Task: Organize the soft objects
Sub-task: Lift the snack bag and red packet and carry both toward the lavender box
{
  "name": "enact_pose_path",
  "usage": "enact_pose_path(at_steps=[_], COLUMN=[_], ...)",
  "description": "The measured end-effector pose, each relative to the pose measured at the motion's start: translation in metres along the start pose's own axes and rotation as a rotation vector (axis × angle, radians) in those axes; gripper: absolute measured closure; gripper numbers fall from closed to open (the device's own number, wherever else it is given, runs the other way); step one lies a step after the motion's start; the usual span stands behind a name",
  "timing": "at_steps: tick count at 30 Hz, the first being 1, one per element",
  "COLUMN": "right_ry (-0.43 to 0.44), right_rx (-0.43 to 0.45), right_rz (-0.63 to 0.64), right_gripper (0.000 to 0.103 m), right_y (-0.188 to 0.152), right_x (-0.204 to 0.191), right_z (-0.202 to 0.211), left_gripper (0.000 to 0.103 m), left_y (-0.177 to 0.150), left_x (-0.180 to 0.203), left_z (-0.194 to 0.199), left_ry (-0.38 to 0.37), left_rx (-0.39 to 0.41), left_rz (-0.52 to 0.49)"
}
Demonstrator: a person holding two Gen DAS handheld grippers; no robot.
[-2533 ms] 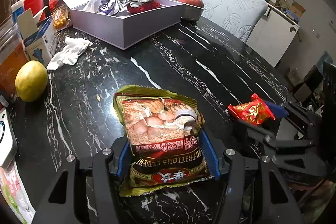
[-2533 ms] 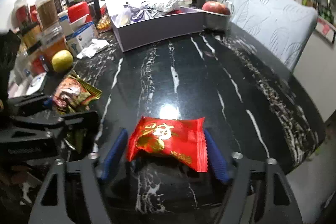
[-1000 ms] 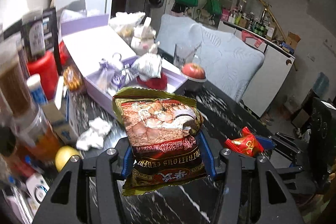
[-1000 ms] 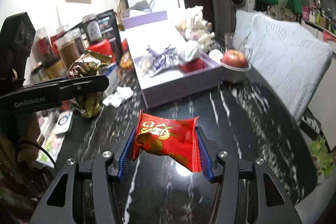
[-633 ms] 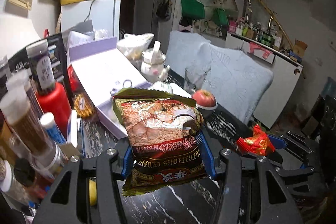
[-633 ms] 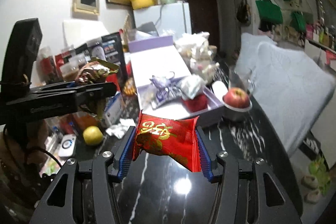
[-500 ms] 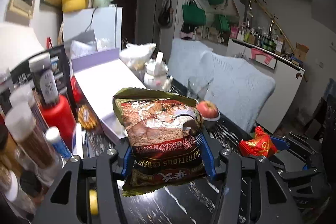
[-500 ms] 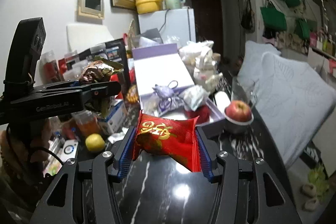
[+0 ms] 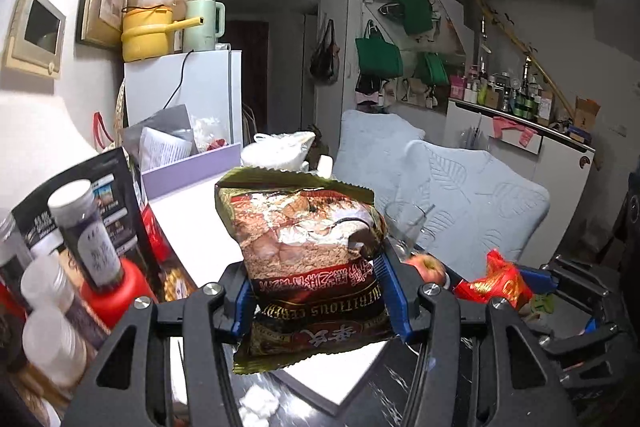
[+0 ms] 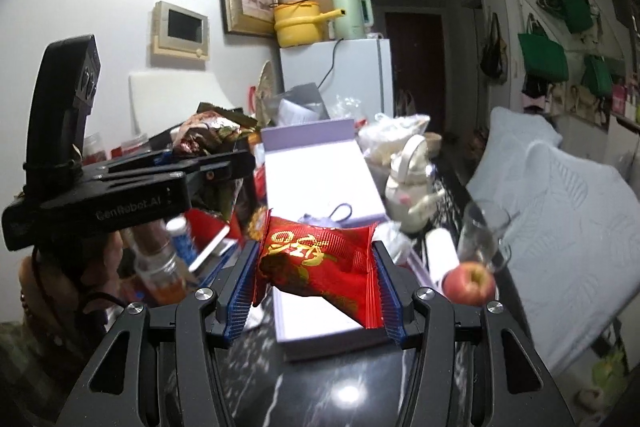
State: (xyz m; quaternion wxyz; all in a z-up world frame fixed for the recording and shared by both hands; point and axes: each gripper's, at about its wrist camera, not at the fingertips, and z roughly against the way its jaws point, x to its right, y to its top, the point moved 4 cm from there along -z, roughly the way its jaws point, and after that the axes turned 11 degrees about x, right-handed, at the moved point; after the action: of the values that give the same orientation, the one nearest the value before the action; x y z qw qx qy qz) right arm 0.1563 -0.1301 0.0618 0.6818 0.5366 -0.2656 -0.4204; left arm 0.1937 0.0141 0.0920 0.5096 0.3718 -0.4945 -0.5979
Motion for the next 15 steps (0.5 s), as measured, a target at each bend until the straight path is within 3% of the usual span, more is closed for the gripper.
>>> enact_pose_path(at_steps=[15], right_ry=[-0.013], right_rx=[0.039], right_rz=[0.024], right_gripper=[0.049], right_y=[0.038], right_x=[0.033], right_z=[-0.080], left_gripper=[0.050], left_y=[0.015], left_x=[-0.025], left_z=[-0.082], left_ry=[0.095], left_rx=[0.004], left_rz=[-0.025])
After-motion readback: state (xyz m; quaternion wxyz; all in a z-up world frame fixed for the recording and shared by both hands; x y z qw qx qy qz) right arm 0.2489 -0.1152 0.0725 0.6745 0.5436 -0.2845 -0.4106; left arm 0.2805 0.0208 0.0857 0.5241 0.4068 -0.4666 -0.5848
